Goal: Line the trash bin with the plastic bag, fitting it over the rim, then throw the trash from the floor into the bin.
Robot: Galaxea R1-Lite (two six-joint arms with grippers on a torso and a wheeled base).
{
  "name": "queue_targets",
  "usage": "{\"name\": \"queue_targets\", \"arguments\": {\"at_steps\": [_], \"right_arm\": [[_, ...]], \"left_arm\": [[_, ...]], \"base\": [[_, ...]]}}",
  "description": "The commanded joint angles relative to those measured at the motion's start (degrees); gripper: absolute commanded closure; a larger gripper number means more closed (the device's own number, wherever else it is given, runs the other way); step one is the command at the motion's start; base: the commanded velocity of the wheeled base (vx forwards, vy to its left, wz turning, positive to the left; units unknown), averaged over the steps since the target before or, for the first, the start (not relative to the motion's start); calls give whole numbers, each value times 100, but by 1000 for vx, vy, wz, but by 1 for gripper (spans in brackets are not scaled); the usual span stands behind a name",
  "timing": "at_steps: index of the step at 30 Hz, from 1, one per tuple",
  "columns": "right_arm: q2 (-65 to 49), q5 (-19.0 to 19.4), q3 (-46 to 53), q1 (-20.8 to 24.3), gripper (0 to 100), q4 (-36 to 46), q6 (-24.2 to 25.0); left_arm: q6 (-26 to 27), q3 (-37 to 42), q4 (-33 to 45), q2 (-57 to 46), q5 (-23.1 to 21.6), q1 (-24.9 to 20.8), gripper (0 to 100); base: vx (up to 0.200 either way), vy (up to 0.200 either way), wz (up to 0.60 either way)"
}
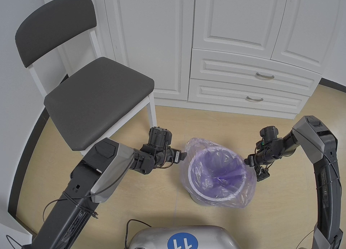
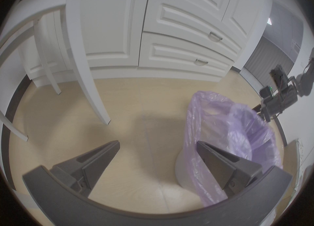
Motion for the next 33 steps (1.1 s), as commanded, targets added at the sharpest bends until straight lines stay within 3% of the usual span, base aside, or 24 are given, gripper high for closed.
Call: {"name": "queue_targets", "arguments": {"at_steps": [1, 7, 13, 17, 23, 24, 26, 33], "right_arm": [[264, 1, -357, -11, 0, 148, 49], [493, 1, -700, -2, 0, 543, 49], [906, -25, -1438, 24, 0, 1018, 251], [976, -359, -1535, 59, 0, 1035, 286], [1222, -508, -1895, 86, 0, 1123, 392], [1468, -904, -2246, 191, 0, 1114, 585], [1600, -1115, -2484, 253, 0, 1123, 708], [1389, -1115, -2519, 297, 0, 1123, 1025]], "left_arm": [[66, -69, 107, 330, -83, 135, 0], [136, -69, 362, 400, -426, 161, 0], [145, -69, 784, 339, -479, 205, 0], [154, -69, 1012, 304, -488, 240, 0], [145, -69, 1091, 295, -514, 284, 0], [145, -69, 1082, 295, -523, 284, 0], [145, -69, 1074, 295, -514, 284, 0], [145, -69, 1047, 295, -470, 276, 0]], "base": [[0, 0, 0], [0, 0, 0], [0, 0, 0], [0, 0, 0], [0, 0, 0], [0, 0, 0], [0, 0, 0], [0, 0, 0]]}}
